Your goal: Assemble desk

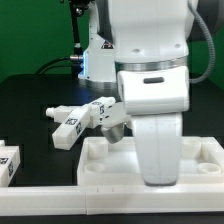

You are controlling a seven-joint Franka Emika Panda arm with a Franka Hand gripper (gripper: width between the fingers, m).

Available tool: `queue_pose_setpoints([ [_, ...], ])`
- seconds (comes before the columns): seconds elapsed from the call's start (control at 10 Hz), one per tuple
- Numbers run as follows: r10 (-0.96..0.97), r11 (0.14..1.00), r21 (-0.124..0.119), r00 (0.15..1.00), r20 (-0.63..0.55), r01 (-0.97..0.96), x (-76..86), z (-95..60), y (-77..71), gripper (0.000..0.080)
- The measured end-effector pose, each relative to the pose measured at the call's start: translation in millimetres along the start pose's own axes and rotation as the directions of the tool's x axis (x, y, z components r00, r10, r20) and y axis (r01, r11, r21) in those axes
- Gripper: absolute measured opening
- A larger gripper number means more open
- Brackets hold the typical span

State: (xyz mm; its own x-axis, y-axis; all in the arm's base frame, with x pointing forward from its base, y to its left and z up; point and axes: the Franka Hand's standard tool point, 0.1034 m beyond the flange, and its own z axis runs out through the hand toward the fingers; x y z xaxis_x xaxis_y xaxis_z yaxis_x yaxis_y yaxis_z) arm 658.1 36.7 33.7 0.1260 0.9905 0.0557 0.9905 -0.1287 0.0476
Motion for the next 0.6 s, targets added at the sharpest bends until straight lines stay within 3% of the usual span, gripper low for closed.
queue_pose_setpoints([
  [0.4,-0.014,1.0,0.0,0.999,0.035,0.014,-1.1,4.0,0.8,0.0063],
  [0.5,-0.014,1.0,0.013,0.999,0.038,0.014,-1.1,3.6,-2.2,0.0063],
  [0.6,-0.014,1.0,0.012,0.999,0.038,0.014,-1.1,3.2,-1.7,0.0063],
])
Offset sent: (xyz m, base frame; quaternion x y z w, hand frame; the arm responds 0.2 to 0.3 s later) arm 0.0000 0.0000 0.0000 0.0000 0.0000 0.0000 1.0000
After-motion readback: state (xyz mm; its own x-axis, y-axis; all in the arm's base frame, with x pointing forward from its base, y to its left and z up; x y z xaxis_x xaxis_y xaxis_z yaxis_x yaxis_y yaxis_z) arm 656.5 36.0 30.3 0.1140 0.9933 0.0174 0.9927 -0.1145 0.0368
